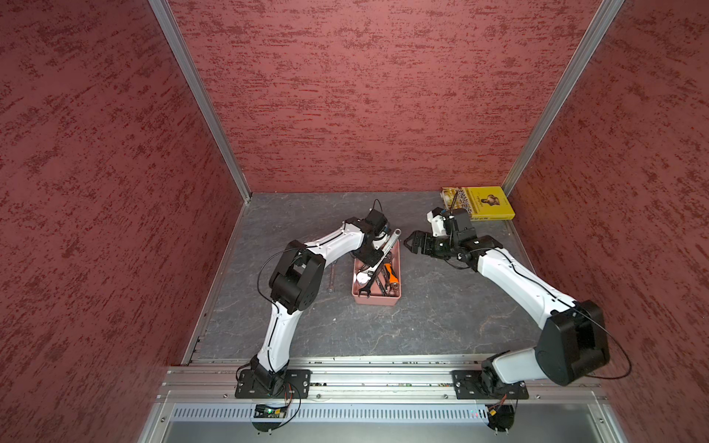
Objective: Take out the wrench from the storage box
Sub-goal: Pick up the wrench from the storage box.
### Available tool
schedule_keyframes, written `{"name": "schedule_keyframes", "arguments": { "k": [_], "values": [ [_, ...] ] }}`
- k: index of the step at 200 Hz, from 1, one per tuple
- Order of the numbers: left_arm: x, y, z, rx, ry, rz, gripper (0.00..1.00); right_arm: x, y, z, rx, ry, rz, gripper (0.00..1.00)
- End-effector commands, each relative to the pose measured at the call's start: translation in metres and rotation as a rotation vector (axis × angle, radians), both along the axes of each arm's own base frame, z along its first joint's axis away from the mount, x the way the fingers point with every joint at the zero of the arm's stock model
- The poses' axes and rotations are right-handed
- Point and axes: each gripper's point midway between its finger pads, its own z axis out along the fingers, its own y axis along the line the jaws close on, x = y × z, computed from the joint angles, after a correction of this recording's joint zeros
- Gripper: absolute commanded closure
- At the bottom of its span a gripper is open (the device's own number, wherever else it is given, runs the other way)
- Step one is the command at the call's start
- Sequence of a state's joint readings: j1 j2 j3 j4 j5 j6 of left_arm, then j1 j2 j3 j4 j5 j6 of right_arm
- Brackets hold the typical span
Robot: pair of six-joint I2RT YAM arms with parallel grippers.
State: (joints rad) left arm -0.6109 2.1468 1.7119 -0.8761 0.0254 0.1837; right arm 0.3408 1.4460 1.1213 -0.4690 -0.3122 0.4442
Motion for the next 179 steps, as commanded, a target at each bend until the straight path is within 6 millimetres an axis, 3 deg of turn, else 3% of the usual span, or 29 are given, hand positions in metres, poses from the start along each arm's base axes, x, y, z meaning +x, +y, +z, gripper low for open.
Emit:
{"name": "schedule_keyframes", "arguments": {
  "k": [1,179],
  "values": [
    [0.018,0.008,0.036,-0.045,-0.067,0.093,1.0,0.006,-0.002,0.008,0.002,-0.02,0.0,0.01],
    [0.015,0.014,0.073,-0.095,-0.09,0.145,1.0,0.002,-0.002,0.003,0.004,-0.013,0.001,0.02]
  ]
}}
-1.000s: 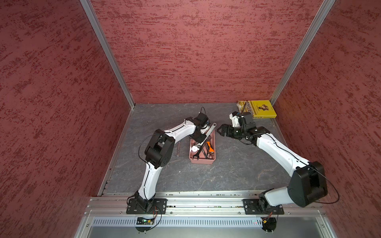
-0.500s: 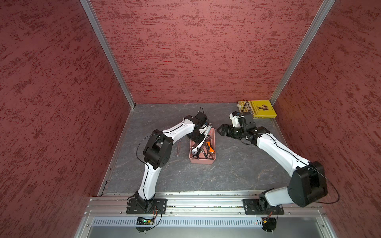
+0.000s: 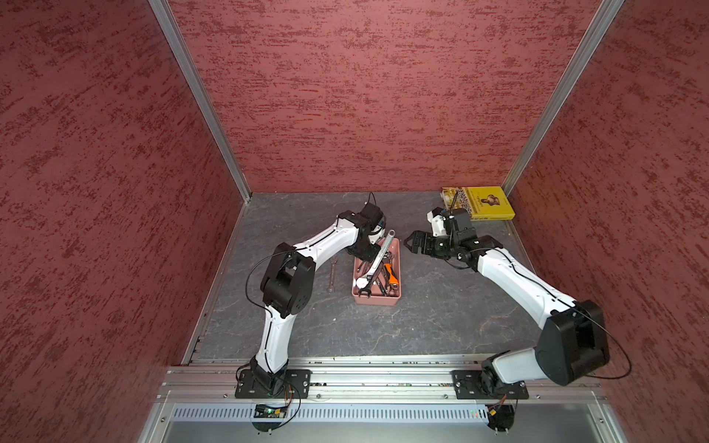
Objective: Take out the wrench from the storage box
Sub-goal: Pick up the wrench from the storage box, then place the wrench at the center of the board.
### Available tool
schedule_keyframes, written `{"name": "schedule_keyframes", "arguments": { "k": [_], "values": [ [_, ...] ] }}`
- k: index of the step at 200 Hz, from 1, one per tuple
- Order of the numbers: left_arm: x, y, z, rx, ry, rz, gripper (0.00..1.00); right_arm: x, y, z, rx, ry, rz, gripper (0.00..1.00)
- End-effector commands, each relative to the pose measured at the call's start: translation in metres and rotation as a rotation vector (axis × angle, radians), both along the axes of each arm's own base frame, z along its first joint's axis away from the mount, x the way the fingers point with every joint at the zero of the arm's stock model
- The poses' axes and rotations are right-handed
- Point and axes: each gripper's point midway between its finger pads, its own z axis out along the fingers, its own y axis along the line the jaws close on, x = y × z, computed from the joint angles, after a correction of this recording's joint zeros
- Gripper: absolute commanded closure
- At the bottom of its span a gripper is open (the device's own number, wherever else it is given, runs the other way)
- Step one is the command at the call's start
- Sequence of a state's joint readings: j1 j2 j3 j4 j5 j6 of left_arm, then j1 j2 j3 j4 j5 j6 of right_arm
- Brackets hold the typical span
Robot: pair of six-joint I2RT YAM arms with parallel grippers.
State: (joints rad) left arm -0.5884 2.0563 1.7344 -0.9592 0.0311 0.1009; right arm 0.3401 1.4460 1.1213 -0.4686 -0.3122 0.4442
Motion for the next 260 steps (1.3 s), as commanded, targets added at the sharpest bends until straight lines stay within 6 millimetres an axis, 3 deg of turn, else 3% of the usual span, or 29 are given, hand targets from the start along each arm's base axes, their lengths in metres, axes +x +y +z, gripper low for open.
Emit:
{"name": "schedule_keyframes", "arguments": {
  "k": [1,26,77,95,98,112,158,177,206,260],
  "values": [
    [0.017,0.001,0.031,-0.052,-0.085,0.047,1.0,0.002,-0.002,0.003,0.004,-0.014,0.002,0.02],
    [0.015,0.005,0.036,-0.052,-0.081,0.065,1.0,0.003,-0.001,0.004,0.007,-0.016,0.004,0.02],
    [0.003,0.019,0.077,-0.137,-0.105,0.149,1.0,0.006,0.001,0.008,0.017,-0.028,0.014,0.02],
    [-0.006,0.031,0.089,-0.17,-0.092,0.21,1.0,0.006,0.003,0.011,0.021,-0.034,0.023,0.02],
    [-0.008,0.033,0.09,-0.179,-0.087,0.223,1.0,0.007,0.004,0.002,0.015,-0.012,0.025,0.02],
    [-0.015,0.049,0.093,-0.207,-0.076,0.284,1.0,0.009,0.006,0.0,0.017,-0.011,0.031,0.02],
    [-0.035,0.104,0.065,-0.244,-0.035,0.447,1.0,0.014,0.009,-0.002,0.021,-0.006,0.043,0.01],
    [-0.04,0.12,0.039,-0.246,-0.001,0.49,1.0,0.015,0.01,-0.001,0.024,-0.006,0.045,0.02],
    [-0.046,0.139,0.0,-0.223,0.058,0.521,1.0,0.015,0.01,-0.001,0.022,-0.005,0.047,0.02],
    [-0.046,0.158,-0.048,-0.176,0.114,0.53,1.0,0.011,0.007,-0.002,0.016,-0.004,0.037,0.02]
  ]
}}
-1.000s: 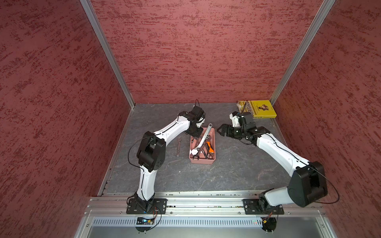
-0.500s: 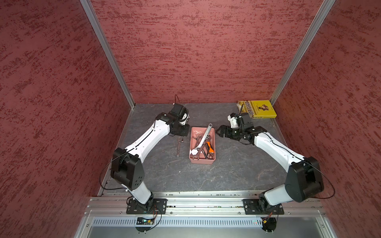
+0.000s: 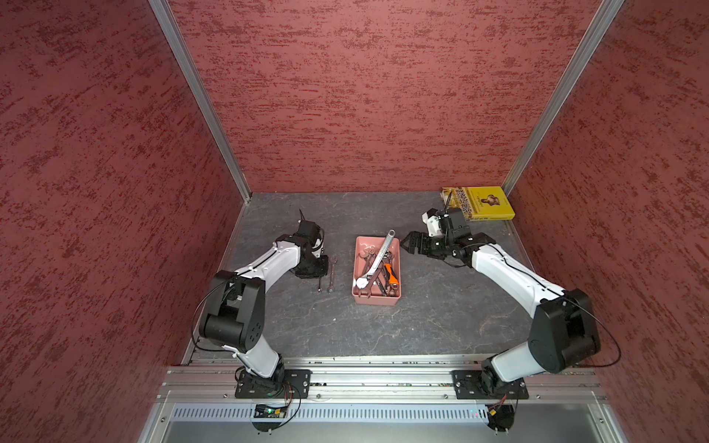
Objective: Take out the wrench from the storage box
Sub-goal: Place the wrench at the center of the board.
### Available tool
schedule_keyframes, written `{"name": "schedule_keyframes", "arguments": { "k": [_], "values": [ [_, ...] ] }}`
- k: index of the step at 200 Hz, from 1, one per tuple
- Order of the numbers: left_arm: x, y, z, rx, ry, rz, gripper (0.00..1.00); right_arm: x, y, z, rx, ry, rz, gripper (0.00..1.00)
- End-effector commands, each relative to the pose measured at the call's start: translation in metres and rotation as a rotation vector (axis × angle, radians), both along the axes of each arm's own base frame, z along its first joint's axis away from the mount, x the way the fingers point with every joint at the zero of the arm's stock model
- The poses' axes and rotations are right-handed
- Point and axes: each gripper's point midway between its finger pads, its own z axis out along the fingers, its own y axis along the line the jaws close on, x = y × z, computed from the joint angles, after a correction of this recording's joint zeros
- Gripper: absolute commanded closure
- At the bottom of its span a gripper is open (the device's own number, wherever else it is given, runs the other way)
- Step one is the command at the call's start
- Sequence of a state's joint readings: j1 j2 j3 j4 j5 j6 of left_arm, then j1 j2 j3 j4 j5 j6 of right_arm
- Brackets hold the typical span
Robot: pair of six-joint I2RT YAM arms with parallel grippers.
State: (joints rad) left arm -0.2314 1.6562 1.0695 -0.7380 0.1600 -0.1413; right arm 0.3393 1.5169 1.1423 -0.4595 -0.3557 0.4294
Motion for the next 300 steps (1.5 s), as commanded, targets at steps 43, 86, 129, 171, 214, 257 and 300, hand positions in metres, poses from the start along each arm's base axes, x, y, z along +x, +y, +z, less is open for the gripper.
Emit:
{"name": "schedule_keyframes", "arguments": {
  "k": [43,86,129,171,214,257,300],
  "values": [
    [0.019,0.007,-0.03,-0.021,0.007,-0.021,1.0,0.002,-0.004,0.014,0.009,-0.041,-0.012,0.01],
    [0.018,0.011,-0.041,-0.021,0.048,-0.019,0.97,0.001,-0.005,0.014,0.007,-0.04,-0.017,0.02],
    [0.016,0.016,-0.046,-0.033,0.077,0.004,0.92,0.001,-0.005,0.014,0.01,-0.038,-0.018,0.01],
    [0.016,0.016,-0.048,-0.04,0.086,0.005,0.84,0.001,-0.005,0.015,0.012,-0.04,-0.016,0.02],
    [0.016,0.019,-0.047,-0.041,0.093,0.011,0.8,0.001,-0.005,0.014,0.012,-0.038,-0.017,0.01],
    [0.018,0.021,-0.041,-0.036,0.083,0.014,0.73,0.002,-0.004,0.015,0.017,-0.044,-0.013,0.02],
    [0.026,0.018,-0.003,-0.026,-0.002,0.022,0.64,0.002,-0.002,0.018,0.023,-0.06,0.001,0.02]
  ]
}}
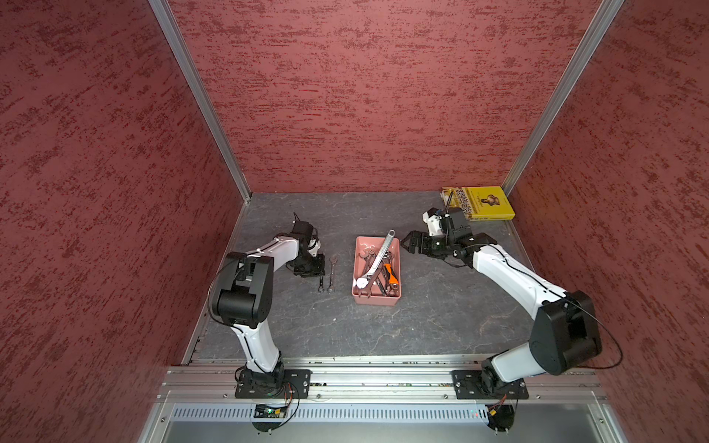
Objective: Take out the wrench from the storage box
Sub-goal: Place the wrench at the center of the board.
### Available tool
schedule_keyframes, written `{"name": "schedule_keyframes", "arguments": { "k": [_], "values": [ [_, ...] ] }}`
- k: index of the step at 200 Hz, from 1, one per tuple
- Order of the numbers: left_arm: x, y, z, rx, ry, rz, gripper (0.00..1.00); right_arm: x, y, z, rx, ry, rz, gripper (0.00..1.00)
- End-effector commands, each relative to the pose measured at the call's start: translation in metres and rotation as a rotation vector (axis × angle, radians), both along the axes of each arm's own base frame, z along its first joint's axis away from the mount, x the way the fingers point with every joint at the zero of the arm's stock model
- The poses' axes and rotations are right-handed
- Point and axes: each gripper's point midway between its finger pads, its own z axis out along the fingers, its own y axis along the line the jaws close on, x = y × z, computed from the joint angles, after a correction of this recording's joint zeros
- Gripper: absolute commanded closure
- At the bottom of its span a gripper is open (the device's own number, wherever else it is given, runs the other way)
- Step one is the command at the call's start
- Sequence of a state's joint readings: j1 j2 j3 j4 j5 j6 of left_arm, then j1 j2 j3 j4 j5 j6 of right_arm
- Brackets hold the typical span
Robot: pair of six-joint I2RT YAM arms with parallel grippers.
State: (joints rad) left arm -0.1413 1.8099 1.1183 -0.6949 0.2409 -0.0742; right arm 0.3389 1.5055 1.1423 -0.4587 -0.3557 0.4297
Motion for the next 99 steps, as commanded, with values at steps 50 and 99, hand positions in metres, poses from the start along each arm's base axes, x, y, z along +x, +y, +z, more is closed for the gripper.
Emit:
{"name": "schedule_keyframes", "arguments": {
  "k": [50,99],
  "values": [
    [0.004,-0.059,0.096,0.007,-0.215,-0.083,0.44,0.0,0.001,0.013,0.038,-0.048,0.004,0.02],
    [0.007,-0.149,0.124,-0.111,-0.339,-0.231,0.37,-0.006,0.0,0.022,0.056,-0.077,0.002,0.01]
  ]
}}
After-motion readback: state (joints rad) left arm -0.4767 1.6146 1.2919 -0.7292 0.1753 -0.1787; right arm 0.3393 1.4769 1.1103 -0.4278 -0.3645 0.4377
